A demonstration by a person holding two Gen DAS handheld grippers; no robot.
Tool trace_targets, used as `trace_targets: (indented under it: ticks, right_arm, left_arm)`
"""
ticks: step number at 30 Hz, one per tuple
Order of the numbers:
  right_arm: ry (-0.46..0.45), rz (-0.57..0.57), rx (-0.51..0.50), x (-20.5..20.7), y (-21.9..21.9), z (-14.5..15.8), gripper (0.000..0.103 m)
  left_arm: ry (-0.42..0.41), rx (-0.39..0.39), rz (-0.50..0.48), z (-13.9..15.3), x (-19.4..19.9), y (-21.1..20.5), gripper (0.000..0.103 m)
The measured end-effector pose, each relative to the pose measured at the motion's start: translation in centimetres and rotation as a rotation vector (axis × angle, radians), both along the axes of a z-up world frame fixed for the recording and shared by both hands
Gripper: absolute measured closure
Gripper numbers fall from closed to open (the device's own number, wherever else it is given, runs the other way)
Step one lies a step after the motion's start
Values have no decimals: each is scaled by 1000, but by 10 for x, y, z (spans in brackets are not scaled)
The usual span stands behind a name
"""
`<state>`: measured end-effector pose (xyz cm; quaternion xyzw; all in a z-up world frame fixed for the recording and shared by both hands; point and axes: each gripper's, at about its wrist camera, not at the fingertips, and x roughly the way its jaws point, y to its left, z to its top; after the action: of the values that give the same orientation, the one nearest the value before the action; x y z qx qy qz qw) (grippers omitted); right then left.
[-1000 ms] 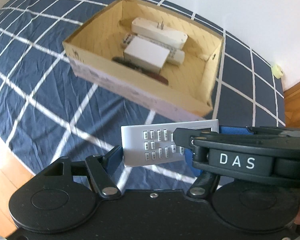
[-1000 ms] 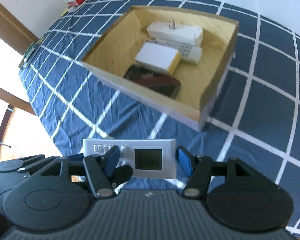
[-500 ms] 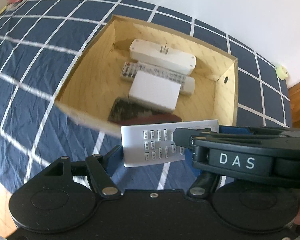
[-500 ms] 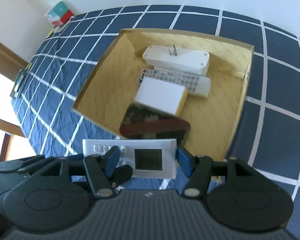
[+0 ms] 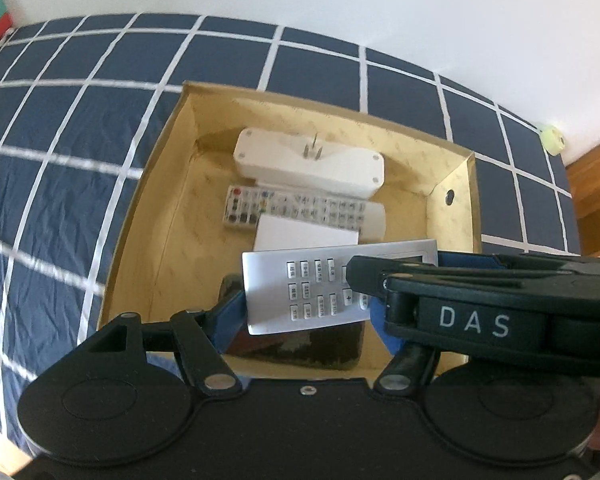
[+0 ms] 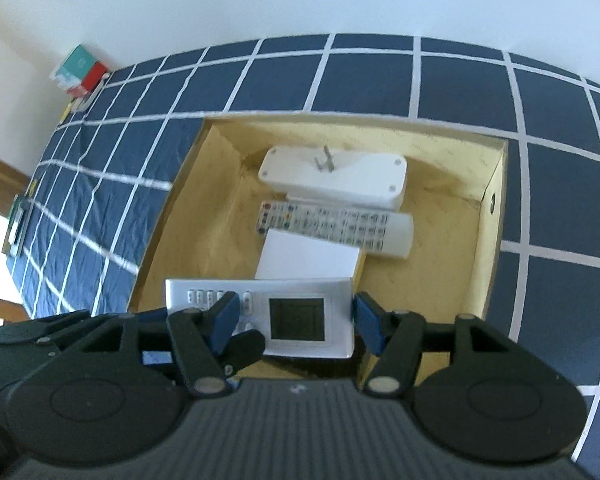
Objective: Organize objects
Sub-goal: 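Carry the held air-conditioner remote with both tools over the cardboard box, then lower the air-conditioner remote into the box and open both tools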
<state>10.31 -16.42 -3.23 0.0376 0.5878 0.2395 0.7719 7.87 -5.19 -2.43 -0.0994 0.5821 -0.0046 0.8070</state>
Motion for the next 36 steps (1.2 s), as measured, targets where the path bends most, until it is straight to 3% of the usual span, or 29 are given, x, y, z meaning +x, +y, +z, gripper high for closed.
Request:
trace_targets:
  ticks: [15,36]
  right_arm:
    - [23,-187,-8,45,11,-15,41]
    - [167,-249,-48,106,15,-89,41]
  left_arm:
    - [34,-9,-177,-20,67,15,36]
    - [186,-40,-234,-91,126,18,36]
